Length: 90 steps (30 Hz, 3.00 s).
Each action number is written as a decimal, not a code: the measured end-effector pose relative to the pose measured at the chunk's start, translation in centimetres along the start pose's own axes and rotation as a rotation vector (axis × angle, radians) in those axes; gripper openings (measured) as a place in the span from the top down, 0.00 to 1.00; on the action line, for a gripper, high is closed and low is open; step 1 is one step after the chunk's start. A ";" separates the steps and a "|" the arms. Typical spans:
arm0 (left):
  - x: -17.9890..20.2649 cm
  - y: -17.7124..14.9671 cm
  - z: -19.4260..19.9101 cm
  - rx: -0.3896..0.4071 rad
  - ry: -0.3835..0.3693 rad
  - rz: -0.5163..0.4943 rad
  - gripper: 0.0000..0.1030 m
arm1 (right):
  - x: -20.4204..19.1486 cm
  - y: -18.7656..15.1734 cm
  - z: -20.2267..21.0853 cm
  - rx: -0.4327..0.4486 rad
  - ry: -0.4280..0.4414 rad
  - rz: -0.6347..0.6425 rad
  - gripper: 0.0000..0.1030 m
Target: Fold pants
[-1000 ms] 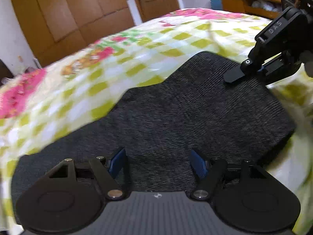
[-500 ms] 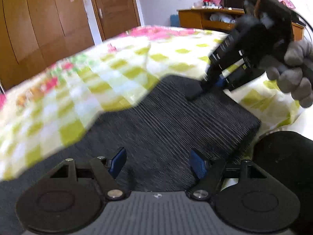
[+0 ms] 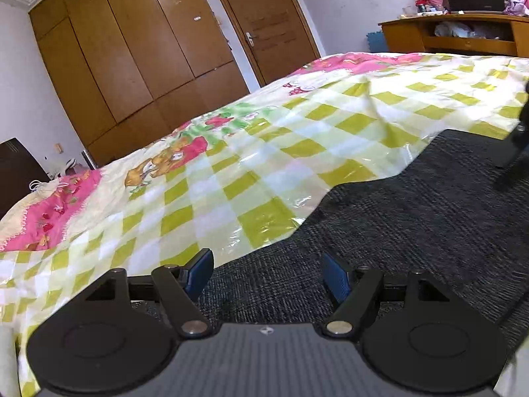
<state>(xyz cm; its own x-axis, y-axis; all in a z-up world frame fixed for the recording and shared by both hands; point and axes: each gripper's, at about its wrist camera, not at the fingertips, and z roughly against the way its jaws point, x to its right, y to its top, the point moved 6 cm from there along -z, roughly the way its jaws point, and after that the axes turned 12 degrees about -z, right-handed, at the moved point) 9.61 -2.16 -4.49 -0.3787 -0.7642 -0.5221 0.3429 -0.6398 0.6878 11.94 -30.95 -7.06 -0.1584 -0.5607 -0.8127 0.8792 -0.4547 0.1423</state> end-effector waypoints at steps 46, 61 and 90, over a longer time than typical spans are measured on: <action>-1.7 -3.1 2.6 -0.075 0.013 -0.029 0.21 | -7.7 0.1 2.2 0.099 0.035 0.107 0.89; -7.0 -12.0 6.3 -0.183 0.041 0.245 0.20 | -20.7 -6.1 -8.4 -0.055 0.022 0.392 0.92; -7.8 -14.0 5.3 -0.156 -0.088 0.400 0.23 | -25.9 -16.1 -20.8 -0.238 -0.021 0.574 0.92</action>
<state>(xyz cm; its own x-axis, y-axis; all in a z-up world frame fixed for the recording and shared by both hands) 3.24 13.20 -7.35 -0.2589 -0.9488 -0.1808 0.6006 -0.3047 0.7392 11.19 5.30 -0.05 0.3626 -0.6844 -0.6326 0.9024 0.0883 0.4217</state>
